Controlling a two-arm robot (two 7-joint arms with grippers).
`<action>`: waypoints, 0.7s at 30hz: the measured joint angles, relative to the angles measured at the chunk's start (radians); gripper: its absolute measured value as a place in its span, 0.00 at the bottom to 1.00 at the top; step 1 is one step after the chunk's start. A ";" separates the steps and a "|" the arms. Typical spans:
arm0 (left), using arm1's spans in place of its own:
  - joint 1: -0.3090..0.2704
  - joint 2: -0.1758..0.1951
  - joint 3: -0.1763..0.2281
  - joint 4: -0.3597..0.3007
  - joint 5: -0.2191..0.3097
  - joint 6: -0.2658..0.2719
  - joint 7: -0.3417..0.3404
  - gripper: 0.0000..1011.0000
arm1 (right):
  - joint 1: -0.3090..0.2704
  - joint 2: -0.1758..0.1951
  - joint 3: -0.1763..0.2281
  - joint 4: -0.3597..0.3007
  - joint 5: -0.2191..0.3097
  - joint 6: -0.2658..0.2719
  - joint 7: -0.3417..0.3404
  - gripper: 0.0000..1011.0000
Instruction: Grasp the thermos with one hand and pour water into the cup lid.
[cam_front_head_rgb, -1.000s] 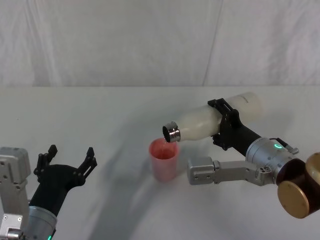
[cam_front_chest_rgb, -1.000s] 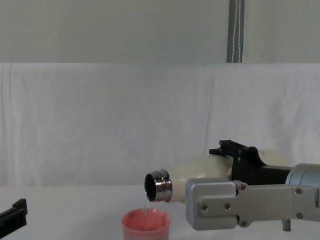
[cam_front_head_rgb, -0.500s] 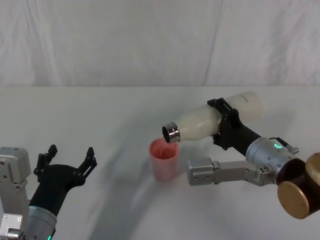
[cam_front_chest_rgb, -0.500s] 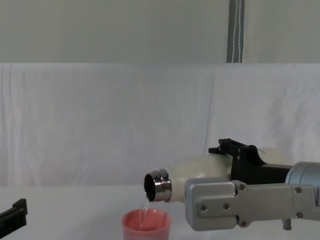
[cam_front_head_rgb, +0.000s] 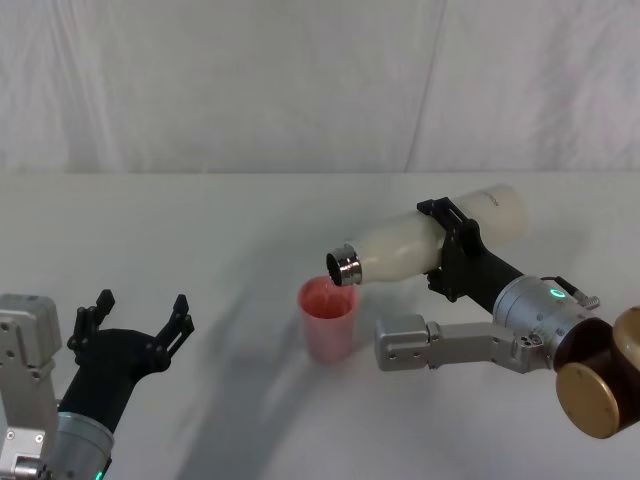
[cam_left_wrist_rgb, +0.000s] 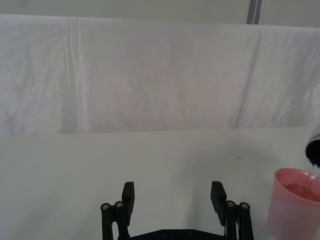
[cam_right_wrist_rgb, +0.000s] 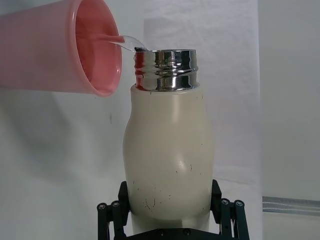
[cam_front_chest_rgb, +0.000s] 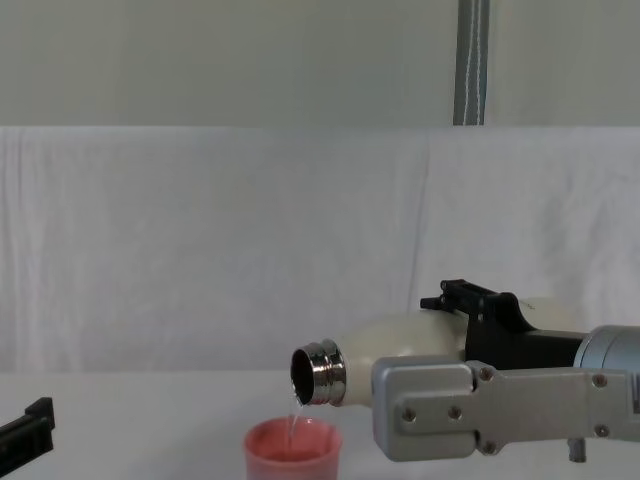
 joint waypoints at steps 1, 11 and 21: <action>0.000 0.000 0.000 0.000 0.000 0.000 0.000 0.99 | 0.000 0.000 0.000 0.000 0.000 0.000 0.000 0.94; 0.000 0.000 0.000 0.000 0.000 0.000 0.000 0.99 | 0.007 -0.002 0.001 0.005 0.000 -0.001 0.000 0.94; 0.000 0.000 0.000 0.000 0.000 0.000 0.000 0.99 | 0.013 0.000 0.001 0.006 -0.002 -0.001 0.002 0.94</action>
